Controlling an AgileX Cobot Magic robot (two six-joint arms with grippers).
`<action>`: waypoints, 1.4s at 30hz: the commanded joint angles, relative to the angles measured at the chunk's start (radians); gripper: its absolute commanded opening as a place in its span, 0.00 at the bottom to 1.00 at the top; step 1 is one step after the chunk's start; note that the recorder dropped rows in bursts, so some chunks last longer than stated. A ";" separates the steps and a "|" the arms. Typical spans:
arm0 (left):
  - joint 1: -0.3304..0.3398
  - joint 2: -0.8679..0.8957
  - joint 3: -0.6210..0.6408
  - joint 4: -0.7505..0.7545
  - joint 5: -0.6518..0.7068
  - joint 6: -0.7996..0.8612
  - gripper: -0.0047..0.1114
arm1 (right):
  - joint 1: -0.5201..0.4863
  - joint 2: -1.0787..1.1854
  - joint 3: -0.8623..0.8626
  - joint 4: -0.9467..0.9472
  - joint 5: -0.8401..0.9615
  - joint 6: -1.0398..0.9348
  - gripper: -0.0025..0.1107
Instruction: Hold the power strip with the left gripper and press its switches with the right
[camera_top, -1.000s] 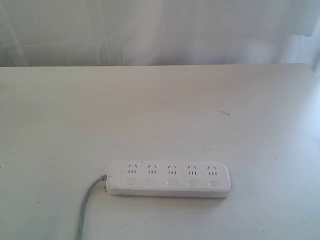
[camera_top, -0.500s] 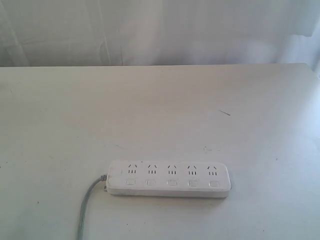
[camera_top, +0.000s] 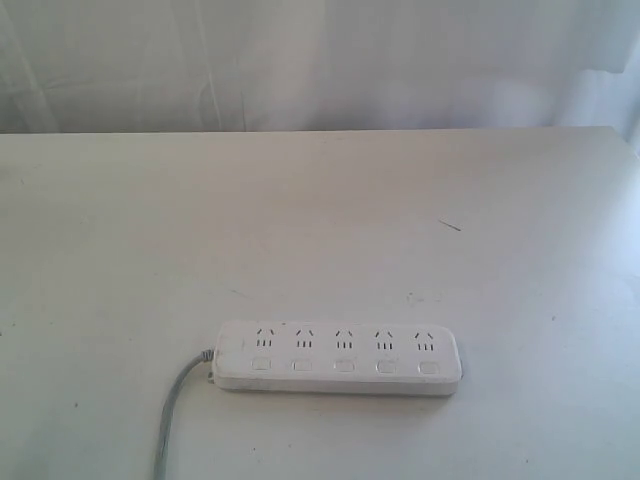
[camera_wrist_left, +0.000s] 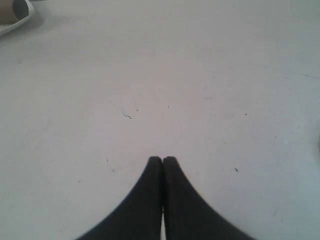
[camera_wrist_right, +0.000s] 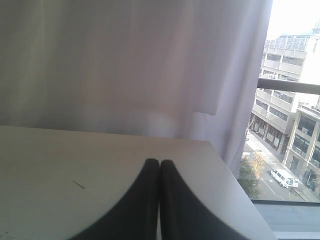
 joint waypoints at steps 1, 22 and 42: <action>0.002 -0.005 0.003 -0.003 0.043 -0.015 0.04 | -0.009 -0.005 0.005 -0.008 -0.001 0.000 0.02; 0.002 -0.005 0.003 -0.003 0.111 -0.015 0.04 | -0.009 -0.005 0.005 -0.008 -0.027 0.000 0.02; 0.002 -0.005 0.003 -0.003 0.111 -0.015 0.04 | -0.009 -0.005 0.005 1.641 0.272 -1.576 0.02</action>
